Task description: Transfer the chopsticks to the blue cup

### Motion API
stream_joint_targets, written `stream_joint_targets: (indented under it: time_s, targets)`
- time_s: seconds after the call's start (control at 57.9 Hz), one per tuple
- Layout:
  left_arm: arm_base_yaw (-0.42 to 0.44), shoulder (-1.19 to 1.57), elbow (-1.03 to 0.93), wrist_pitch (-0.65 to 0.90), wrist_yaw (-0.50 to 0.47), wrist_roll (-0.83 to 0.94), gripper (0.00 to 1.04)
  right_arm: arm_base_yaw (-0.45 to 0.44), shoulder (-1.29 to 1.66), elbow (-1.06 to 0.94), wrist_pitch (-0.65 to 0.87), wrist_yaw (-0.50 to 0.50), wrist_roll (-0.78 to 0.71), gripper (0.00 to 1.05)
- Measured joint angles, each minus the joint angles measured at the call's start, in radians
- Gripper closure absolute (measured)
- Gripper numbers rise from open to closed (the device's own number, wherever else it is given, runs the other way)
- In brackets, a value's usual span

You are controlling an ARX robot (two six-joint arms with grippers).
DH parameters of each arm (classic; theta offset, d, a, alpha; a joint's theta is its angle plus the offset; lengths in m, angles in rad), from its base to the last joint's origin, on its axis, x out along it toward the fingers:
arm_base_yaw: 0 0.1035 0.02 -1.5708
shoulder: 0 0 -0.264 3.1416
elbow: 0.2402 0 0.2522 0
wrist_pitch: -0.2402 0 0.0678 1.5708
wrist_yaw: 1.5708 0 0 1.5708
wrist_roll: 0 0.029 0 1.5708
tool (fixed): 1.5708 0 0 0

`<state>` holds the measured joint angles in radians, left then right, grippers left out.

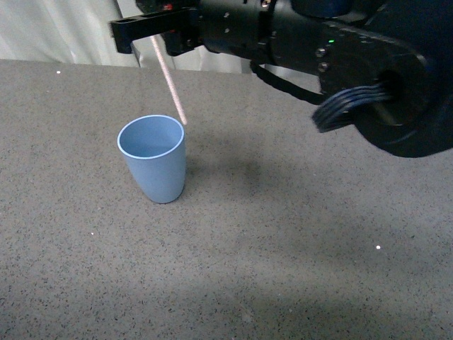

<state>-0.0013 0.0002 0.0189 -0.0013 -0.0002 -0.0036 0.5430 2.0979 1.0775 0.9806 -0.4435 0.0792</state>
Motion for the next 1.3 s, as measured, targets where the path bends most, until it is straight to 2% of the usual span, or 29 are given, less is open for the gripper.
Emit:
stream_joint_targets:
  time_s: [0.277,0.674,0.726,0.899,0.968,1.037,1.141,1.175,1.279,1.296]
  targets:
    - [0.0,0.0,0.0,0.0,0.0,0.0,0.07,0.032,0.137,0.14,-0.019,-0.016,0.021,1.04]
    - [0.0,0.0,0.0,0.0,0.0,0.0,0.07,0.046,0.171,0.081,-0.016,-0.009,0.013,1.03]
    - [0.0,0.0,0.0,0.0,0.0,0.0,0.07,0.045,0.169,0.072,-0.018,-0.009,0.014,0.94]
    - [0.0,0.0,0.0,0.0,0.0,0.0,0.07,0.03,0.108,-0.002,0.022,-0.01,0.029,0.51]
    - [0.0,0.0,0.0,0.0,0.0,0.0,0.07,0.021,0.079,-0.029,0.04,0.013,0.041,0.39]
    - [0.0,0.0,0.0,0.0,0.0,0.0,0.07,0.01,0.049,-0.06,0.051,0.061,0.063,0.28]
    - [0.0,0.0,0.0,0.0,0.0,0.0,0.07,-0.021,-0.026,-0.124,0.031,0.193,0.092,0.1]
    - [0.0,0.0,0.0,0.0,0.0,0.0,0.07,-0.034,-0.05,-0.146,0.023,0.238,0.099,0.07]
    - [0.0,0.0,0.0,0.0,0.0,0.0,0.07,-0.089,-0.146,-0.241,-0.027,0.428,0.088,0.1]
    - [0.0,0.0,0.0,0.0,0.0,0.0,0.07,-0.093,-0.154,-0.253,-0.027,0.436,0.086,0.1]
